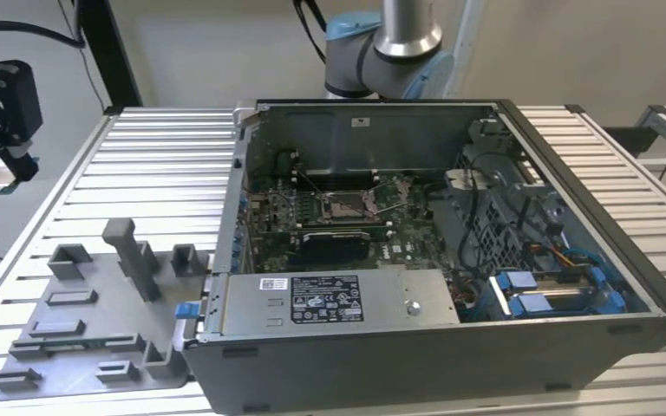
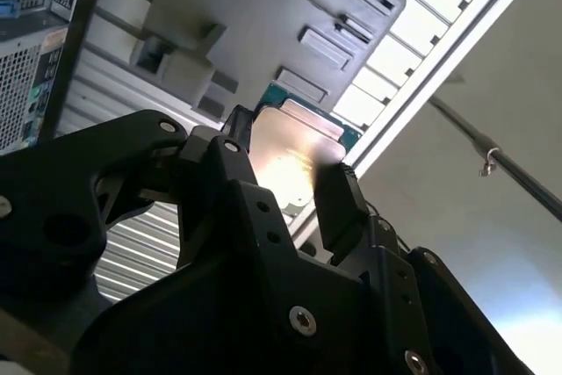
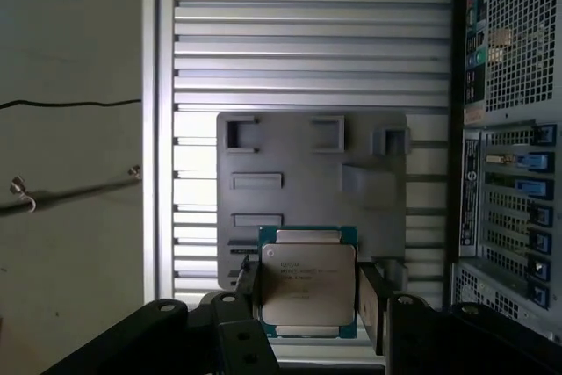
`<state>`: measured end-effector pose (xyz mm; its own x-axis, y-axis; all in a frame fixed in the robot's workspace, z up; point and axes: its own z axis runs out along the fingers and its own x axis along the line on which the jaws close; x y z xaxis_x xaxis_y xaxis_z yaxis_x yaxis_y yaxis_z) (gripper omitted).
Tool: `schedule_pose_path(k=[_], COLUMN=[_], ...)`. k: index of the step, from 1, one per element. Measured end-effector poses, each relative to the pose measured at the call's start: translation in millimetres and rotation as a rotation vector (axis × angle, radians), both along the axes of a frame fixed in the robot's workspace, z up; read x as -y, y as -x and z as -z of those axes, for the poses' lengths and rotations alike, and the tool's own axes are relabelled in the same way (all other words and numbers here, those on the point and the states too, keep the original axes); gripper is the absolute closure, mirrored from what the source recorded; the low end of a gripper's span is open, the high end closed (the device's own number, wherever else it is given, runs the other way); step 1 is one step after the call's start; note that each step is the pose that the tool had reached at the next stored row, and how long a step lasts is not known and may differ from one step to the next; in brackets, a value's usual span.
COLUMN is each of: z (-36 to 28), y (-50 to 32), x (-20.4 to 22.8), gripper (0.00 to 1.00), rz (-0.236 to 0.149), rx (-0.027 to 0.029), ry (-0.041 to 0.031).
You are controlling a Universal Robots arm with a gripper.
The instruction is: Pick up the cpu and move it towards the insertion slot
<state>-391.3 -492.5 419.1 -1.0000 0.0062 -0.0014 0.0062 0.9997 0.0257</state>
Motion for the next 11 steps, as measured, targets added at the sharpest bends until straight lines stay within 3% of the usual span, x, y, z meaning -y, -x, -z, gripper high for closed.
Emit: schedule_pose_path(k=[11], z=[0.0], y=[-25.6], x=[0.0], gripper=[1.0], rz=[0.0], rx=[0.0001], ry=[0.0015])
